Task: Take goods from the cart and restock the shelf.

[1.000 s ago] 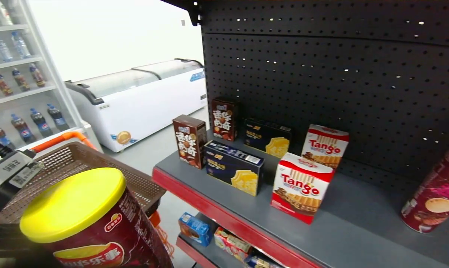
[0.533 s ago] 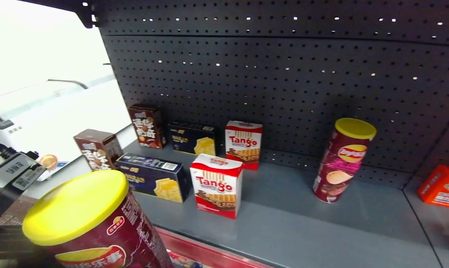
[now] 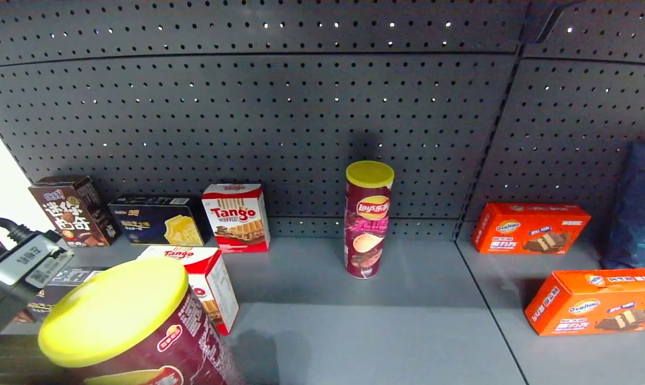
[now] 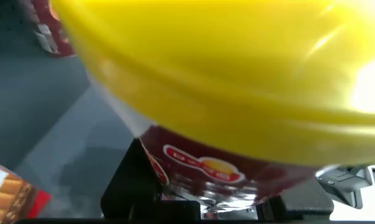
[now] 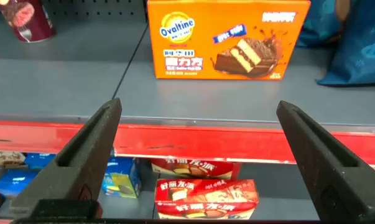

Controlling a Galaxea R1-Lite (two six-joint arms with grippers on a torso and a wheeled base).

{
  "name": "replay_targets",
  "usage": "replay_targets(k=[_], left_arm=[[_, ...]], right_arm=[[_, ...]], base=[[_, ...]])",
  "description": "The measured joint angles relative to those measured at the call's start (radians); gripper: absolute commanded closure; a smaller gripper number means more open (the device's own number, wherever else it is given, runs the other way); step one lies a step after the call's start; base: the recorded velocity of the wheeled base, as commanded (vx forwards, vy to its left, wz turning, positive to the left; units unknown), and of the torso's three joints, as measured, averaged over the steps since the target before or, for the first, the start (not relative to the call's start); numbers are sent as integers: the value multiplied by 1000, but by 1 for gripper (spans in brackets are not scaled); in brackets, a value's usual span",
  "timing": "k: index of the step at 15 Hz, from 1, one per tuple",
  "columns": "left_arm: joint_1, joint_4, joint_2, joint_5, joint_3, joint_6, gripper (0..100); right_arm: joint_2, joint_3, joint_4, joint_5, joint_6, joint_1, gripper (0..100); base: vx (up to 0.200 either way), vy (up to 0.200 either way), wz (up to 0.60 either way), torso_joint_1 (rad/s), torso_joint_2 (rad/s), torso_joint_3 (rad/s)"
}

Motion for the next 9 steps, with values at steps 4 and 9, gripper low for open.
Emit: replay_targets(k=[4, 9], left_arm=[[0, -1, -1, 1, 3, 0, 100], [-1, 1, 1, 3, -2, 2, 100]], right_arm=[[0, 0, -1, 0, 0, 0, 0], [12, -1, 3, 1, 0, 5, 0]], base=[[0, 0, 0, 0, 0, 0], [0, 0, 0, 0, 0, 0]])
